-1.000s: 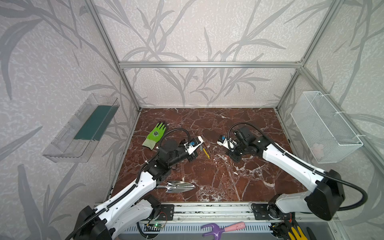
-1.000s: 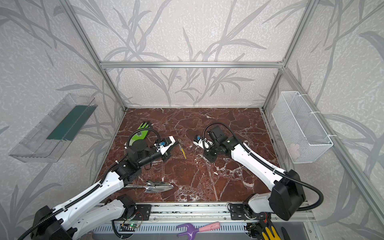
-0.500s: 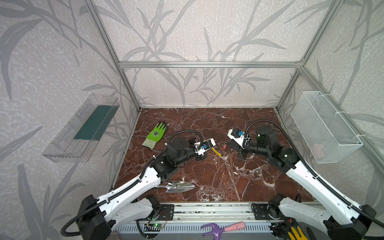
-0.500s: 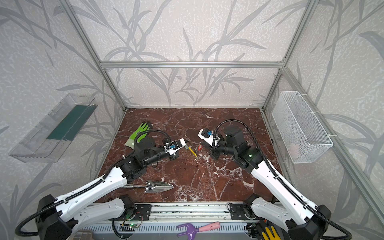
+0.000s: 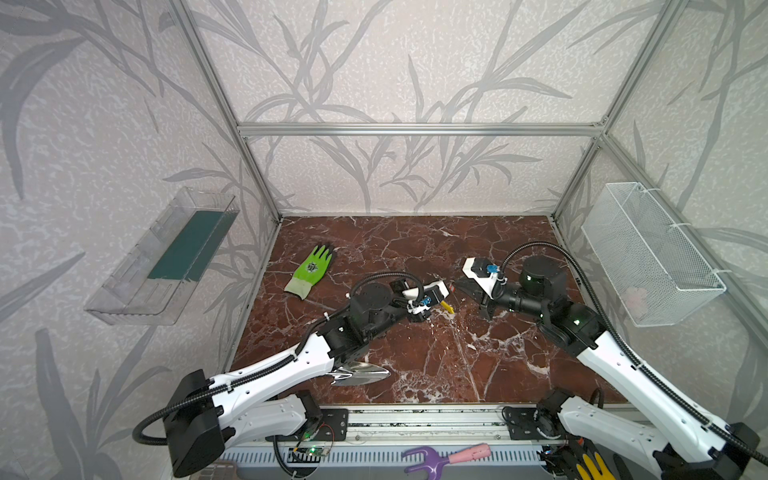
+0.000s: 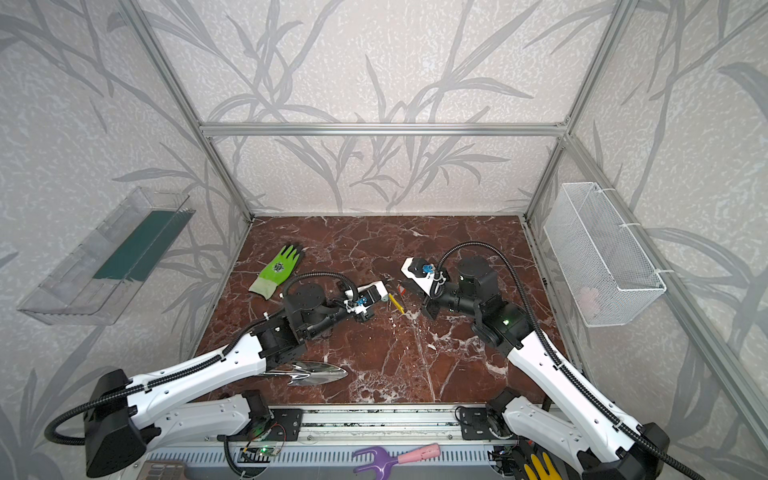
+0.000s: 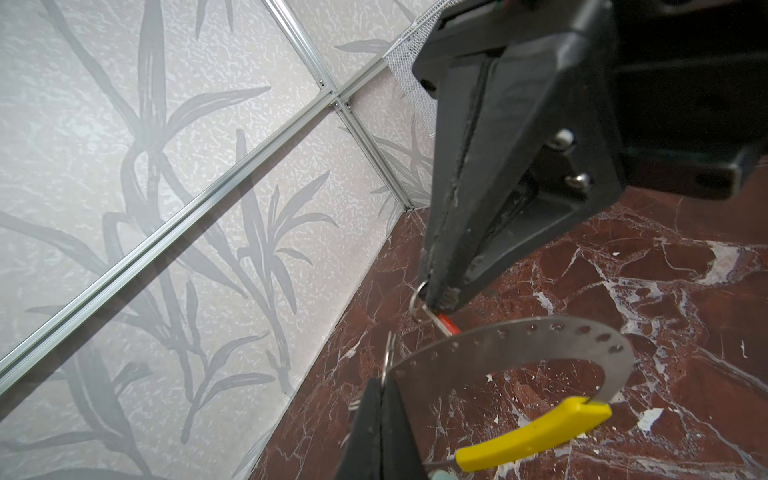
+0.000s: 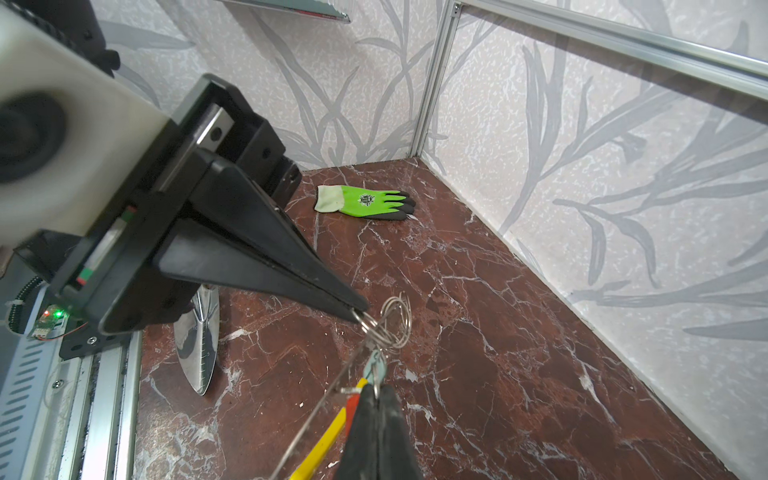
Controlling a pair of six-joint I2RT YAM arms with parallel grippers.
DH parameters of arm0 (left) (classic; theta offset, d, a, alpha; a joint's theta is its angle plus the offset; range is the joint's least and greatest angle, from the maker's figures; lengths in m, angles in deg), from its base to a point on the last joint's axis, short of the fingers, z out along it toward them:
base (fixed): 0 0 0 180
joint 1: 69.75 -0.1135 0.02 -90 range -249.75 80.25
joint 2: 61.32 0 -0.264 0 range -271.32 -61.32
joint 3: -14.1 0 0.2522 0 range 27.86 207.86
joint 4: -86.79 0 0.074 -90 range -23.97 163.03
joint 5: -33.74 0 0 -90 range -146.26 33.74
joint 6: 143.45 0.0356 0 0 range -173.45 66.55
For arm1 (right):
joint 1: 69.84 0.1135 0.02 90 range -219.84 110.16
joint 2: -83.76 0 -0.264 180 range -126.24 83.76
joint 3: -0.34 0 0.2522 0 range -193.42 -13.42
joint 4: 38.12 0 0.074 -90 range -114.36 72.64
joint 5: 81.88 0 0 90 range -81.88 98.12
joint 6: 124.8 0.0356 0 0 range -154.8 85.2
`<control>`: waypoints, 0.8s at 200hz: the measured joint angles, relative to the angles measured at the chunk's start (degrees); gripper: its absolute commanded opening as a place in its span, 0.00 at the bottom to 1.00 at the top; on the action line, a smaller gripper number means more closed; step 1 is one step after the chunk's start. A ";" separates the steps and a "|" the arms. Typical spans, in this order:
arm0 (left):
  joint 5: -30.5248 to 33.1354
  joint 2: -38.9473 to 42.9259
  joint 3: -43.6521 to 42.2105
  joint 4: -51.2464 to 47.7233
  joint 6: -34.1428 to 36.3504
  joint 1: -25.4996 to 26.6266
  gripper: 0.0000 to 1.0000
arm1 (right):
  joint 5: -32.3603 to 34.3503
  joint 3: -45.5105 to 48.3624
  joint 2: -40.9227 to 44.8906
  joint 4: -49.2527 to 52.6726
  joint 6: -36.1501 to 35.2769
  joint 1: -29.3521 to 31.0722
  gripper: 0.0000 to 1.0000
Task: Put the keys on the keyring
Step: 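Bring the red-tag key toward the keyring held by the left gripper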
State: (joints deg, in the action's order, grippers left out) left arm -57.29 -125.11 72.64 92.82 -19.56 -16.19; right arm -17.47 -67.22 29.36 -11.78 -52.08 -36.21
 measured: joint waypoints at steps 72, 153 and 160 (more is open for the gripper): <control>2.01 -0.96 1.11 1.77 -2.91 1.84 0.00 | 0.00 2.29 0.85 -4.90 1.11 0.00 0.00; 3.72 -2.01 2.25 1.44 -3.45 2.64 0.00 | 0.00 4.20 2.05 -9.07 1.86 0.00 0.00; 4.02 -2.12 2.34 1.36 -3.45 2.69 0.00 | 0.00 4.37 2.14 -9.40 2.08 0.00 0.00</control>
State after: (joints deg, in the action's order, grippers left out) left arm -53.27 -127.23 74.97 94.18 -23.02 -13.50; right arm -17.47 -62.85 31.51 -21.18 -50.00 -36.21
